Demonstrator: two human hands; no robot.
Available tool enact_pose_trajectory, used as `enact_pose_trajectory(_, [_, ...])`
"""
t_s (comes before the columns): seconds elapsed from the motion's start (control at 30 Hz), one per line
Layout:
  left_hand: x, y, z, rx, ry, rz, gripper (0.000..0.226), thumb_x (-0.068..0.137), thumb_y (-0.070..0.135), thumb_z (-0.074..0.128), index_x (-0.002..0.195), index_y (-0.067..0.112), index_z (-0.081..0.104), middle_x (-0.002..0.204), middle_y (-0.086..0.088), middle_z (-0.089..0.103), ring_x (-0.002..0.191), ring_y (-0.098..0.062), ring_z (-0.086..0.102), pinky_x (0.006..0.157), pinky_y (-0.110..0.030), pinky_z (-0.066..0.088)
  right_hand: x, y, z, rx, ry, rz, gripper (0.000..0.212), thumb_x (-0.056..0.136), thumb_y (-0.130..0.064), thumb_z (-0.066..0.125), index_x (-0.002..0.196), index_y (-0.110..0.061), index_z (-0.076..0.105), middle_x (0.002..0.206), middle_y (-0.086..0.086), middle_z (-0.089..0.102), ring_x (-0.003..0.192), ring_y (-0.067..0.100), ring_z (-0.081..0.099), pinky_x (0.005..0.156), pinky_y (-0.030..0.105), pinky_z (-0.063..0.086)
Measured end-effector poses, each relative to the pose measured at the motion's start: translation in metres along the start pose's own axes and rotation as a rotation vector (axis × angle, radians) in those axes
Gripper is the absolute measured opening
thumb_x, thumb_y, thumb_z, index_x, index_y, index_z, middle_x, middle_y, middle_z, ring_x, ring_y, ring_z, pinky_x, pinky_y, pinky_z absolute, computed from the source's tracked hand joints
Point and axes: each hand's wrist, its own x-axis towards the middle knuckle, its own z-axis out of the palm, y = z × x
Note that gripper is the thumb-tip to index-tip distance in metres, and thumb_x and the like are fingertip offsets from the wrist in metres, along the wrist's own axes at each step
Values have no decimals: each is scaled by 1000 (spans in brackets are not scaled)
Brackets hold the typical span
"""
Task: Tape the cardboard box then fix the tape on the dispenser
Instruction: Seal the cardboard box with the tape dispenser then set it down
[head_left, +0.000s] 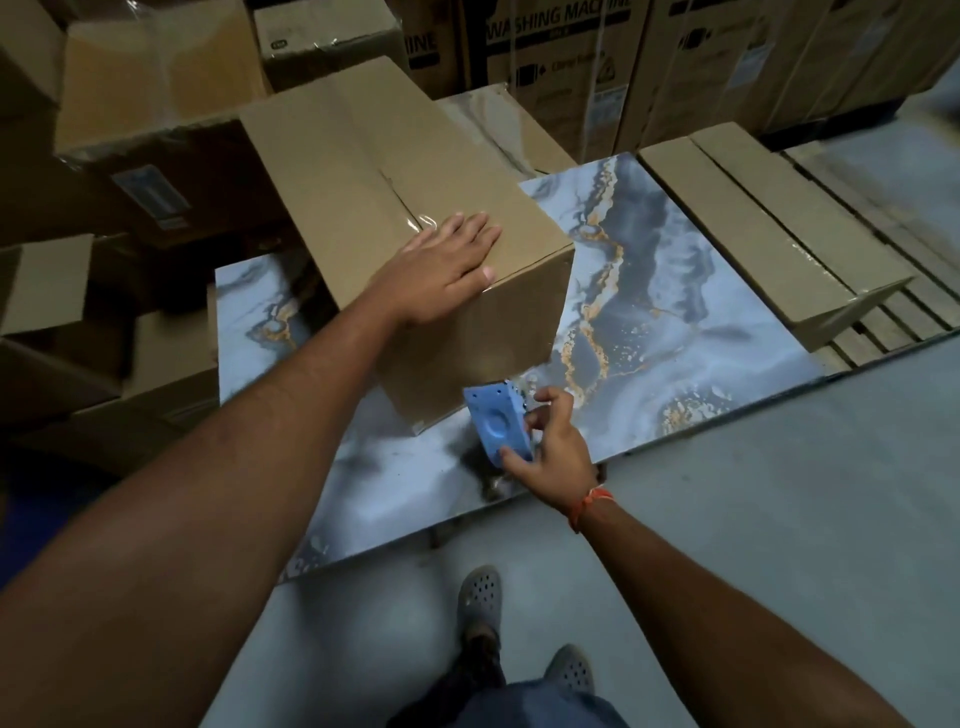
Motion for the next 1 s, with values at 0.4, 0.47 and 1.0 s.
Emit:
enact_pose_trajectory(0.4, [-2,5,-4,-21,-22,-19,63,107,48,25,164,25,11,172,1,1,159,-21,-1,125,-42,4,-30,-14,-27,535,62,26,53,85,-12,55,131,-37,44,66,8,45,68,19,46,66,32,40])
enact_pose_trajectory(0.47, [-2,5,-4,-23,-27,-19,66,104,50,22,163,25,11,172,0,1,159,-21,-1,125,-42,5,-40,-17,-34,572,66,-3,49,91,-13,57,134,-35,48,72,17,56,70,18,53,68,28,44])
enact_pose_trajectory(1.0, [-3,4,-4,-13,-15,-10,67,103,51,20,164,24,10,172,-1,2,159,-22,0,127,-43,5,-50,-31,-50,362,45,-129,75,74,-15,88,136,-31,48,123,-4,65,98,24,69,78,42,61])
